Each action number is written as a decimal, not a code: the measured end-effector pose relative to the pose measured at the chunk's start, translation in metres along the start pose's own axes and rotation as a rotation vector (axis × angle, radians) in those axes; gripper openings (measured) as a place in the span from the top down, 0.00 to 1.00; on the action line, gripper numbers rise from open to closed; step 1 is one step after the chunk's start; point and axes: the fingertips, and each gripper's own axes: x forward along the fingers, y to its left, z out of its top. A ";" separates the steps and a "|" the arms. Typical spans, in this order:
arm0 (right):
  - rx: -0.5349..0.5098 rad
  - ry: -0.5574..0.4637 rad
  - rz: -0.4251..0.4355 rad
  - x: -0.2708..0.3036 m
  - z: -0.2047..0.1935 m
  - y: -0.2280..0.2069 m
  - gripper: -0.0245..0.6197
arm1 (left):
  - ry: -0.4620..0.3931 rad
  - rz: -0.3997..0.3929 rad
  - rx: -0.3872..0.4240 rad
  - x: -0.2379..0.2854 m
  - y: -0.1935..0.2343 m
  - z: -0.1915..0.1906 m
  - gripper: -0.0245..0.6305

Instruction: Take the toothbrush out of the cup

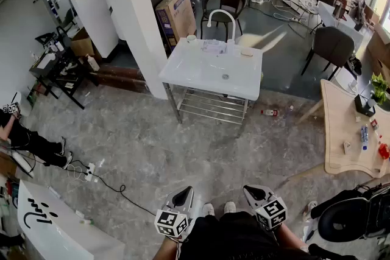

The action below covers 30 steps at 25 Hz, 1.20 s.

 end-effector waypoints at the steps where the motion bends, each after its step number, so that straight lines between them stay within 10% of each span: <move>1: -0.007 -0.009 -0.008 0.003 0.006 -0.009 0.95 | -0.013 -0.007 0.007 0.007 0.001 0.004 0.95; 30: 0.046 -0.080 0.037 0.003 0.007 -0.101 0.94 | -0.036 0.088 -0.020 0.059 -0.018 0.032 0.95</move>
